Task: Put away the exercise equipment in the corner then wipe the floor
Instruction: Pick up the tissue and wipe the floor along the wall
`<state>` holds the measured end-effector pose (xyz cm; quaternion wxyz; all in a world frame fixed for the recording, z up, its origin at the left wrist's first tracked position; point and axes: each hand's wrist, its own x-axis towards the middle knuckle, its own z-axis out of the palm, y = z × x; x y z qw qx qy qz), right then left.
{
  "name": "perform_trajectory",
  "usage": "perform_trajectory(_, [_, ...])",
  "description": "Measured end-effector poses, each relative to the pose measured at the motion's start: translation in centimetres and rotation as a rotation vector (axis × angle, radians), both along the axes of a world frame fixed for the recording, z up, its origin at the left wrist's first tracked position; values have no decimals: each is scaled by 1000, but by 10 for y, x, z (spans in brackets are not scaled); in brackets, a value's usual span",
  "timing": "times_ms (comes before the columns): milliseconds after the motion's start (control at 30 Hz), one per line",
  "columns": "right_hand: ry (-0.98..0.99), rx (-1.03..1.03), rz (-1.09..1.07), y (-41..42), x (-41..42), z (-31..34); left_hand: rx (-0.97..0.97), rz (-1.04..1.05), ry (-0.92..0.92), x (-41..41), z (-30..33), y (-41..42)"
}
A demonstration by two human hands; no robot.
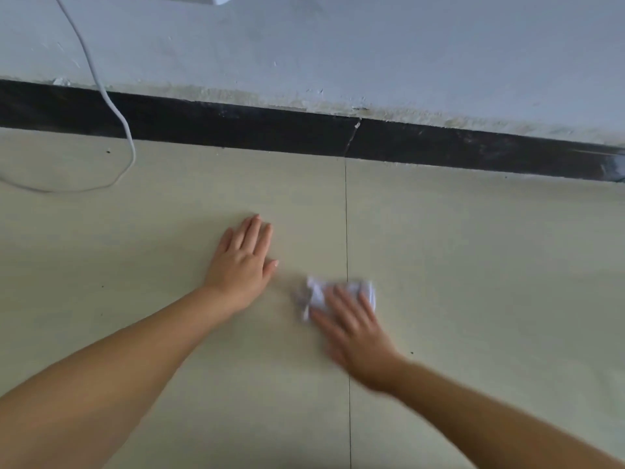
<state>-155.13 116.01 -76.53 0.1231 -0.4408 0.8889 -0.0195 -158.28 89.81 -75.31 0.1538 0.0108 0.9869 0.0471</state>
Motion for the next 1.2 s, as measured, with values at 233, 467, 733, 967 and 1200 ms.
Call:
perform_trajectory(233, [-32, 86, 593, 61, 33, 2, -33, 55, 6, -1, -6, 14])
perform_trajectory(467, [-194, -3, -978, -22, -150, 28, -39, 66, -9, -5, 1, 14])
perform_trajectory(733, [-256, 5, -147, -124, -126, 30, -65, -7, 23, -8, 3, 8])
perform_trajectory(967, [16, -84, -761, 59, -170, 14, -80, -15, -3, -9, 3, 8])
perform_trajectory(1200, [-143, -10, -1195, 51, -128, 15, -108, 2, -47, -16, 15, 12])
